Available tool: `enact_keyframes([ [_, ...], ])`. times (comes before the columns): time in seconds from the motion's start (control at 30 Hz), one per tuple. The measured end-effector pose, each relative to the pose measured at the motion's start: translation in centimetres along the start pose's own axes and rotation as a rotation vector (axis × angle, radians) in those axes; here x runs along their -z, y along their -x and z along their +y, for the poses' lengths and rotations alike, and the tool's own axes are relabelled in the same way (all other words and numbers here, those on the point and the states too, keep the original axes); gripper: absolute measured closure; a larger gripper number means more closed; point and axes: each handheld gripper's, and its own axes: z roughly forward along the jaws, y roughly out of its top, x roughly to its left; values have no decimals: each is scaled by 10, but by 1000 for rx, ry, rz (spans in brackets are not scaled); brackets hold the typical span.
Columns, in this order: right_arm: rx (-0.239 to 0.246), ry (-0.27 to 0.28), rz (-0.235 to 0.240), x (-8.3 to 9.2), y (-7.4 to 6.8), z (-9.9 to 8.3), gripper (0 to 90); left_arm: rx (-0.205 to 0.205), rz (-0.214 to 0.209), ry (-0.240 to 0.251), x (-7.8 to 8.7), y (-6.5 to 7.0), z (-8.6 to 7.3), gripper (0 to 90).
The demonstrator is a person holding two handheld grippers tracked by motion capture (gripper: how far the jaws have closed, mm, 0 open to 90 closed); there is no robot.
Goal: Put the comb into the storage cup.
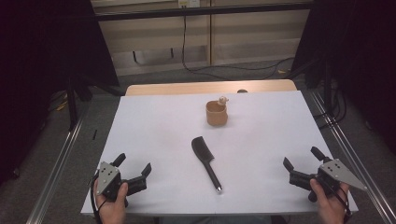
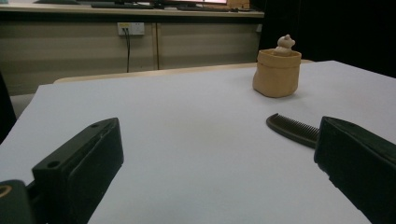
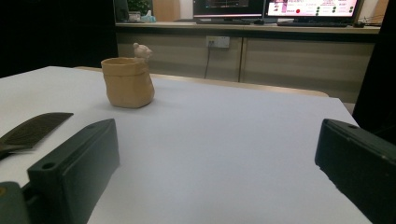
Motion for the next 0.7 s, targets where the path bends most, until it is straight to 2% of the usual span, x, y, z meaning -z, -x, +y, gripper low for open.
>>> enact_keyframes([
  [0.47,4,-5,5,-3,-1,-1,0,-6,12,-11,1,0,0,16],
  [0.7,0,-15,26,-5,-3,-1,0,0,14,-10,2,-1,-1,16],
])
